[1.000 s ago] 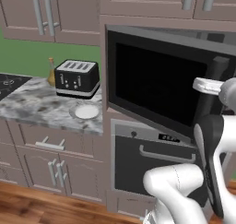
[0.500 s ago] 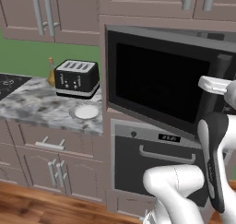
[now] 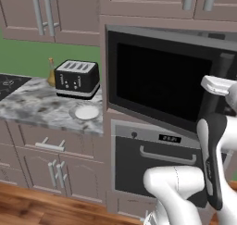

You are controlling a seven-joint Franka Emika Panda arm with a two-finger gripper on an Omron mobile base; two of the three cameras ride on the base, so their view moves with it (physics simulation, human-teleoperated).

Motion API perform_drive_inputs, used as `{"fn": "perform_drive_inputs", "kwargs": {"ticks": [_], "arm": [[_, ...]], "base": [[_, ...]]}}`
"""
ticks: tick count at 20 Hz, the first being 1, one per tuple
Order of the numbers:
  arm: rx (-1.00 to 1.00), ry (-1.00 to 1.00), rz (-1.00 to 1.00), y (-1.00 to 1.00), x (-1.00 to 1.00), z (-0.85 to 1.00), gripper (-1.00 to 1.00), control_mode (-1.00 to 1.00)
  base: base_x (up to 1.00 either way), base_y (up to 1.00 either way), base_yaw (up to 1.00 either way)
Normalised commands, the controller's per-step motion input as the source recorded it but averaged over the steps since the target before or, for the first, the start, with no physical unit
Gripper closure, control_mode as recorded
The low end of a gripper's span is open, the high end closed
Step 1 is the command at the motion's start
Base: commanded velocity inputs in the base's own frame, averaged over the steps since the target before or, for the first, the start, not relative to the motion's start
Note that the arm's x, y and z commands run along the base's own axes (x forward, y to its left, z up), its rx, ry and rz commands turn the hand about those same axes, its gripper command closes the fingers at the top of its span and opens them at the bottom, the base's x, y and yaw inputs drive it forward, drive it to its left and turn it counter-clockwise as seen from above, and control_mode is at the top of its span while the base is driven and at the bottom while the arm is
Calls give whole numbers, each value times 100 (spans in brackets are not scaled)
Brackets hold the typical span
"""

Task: Pick the squash from the counter and place it in the microwave. Then turn on the microwave.

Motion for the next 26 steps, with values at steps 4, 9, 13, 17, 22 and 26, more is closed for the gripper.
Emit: {"fn": "perform_drive_inputs", "kwargs": {"ticks": [4, 9, 13, 17, 22, 26], "arm": [[-2, -12, 0, 0, 54, -49, -100, -100], [0, -7, 0, 0, 66, -40, -100, -100], [0, -1, -8, 8, 72, -20, -100, -100], [0, 0, -10, 12, 71, -18, -100, -100], [0, 0, -6, 1, 59, -19, -100, -100], [0, 0, -7, 1, 56, -17, -100, -100]], "base": [[0, 0, 0], [0, 0, 0], [0, 0, 0], [0, 0, 0], [0, 0, 0], [0, 0, 0]]}}
